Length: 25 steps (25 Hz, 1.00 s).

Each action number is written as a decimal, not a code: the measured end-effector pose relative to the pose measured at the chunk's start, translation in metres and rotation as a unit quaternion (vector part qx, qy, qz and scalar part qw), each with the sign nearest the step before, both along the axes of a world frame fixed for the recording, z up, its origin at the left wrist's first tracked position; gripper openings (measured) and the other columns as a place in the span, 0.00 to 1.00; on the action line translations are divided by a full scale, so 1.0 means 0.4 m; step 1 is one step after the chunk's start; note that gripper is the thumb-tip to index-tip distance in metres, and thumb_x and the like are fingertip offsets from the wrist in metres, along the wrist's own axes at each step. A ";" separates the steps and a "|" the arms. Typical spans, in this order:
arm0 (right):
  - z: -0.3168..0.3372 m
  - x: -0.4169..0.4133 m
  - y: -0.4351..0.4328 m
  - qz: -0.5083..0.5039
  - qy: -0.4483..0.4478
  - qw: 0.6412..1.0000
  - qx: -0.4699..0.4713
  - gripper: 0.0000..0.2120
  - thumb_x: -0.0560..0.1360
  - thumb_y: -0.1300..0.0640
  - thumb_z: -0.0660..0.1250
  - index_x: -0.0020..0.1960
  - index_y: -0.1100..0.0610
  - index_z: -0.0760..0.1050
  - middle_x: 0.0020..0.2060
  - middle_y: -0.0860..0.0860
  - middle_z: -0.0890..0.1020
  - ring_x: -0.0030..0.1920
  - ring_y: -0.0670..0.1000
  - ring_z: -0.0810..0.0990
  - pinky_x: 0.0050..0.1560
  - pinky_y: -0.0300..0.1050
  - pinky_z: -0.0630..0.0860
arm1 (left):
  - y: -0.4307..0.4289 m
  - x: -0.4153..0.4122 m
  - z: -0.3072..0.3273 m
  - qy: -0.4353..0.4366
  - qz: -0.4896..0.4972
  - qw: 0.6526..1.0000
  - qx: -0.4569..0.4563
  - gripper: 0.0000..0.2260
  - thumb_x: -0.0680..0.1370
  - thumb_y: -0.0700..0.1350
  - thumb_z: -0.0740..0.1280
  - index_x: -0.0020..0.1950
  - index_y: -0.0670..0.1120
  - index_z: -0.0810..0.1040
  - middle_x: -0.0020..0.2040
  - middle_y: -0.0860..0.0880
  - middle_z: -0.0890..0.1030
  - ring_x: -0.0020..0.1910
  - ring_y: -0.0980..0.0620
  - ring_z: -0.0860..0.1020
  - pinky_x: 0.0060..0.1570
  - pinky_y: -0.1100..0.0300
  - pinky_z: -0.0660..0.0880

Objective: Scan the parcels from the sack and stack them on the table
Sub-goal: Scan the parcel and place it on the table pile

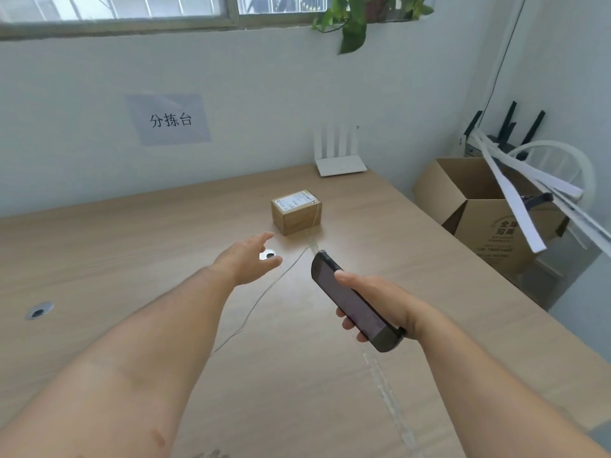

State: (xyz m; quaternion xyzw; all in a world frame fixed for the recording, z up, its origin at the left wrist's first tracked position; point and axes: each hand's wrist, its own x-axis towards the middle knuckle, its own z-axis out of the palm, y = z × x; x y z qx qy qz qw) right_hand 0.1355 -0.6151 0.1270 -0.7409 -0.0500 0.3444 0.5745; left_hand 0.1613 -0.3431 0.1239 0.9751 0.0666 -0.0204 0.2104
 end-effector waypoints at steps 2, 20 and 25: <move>-0.013 0.062 0.008 0.008 0.004 1.000 0.003 0.23 0.77 0.39 0.64 0.58 0.58 0.77 0.44 0.57 0.81 0.40 0.54 0.81 0.40 0.51 0.78 | 0.007 0.056 -0.002 0.006 0.005 1.000 0.011 0.30 0.77 0.58 0.64 0.77 0.54 0.58 0.69 0.50 0.71 0.64 0.51 0.73 0.63 0.53 0.69; -0.189 0.662 0.204 0.032 0.025 0.999 -0.023 0.24 0.77 0.36 0.64 0.56 0.57 0.78 0.46 0.57 0.83 0.41 0.52 0.83 0.42 0.52 0.80 | 0.191 0.750 -0.212 0.059 0.029 0.998 -0.016 0.54 0.67 0.57 0.77 0.79 0.54 0.40 0.79 0.47 0.48 0.78 0.47 0.50 0.74 0.46 0.56; -0.248 0.719 0.211 0.023 0.037 0.999 -0.019 0.24 0.77 0.37 0.65 0.56 0.58 0.78 0.45 0.56 0.82 0.40 0.51 0.82 0.42 0.53 0.79 | 0.201 0.870 -0.294 0.097 0.033 0.995 0.005 0.60 0.64 0.59 0.78 0.78 0.51 0.35 0.79 0.48 0.40 0.78 0.47 0.41 0.75 0.45 0.48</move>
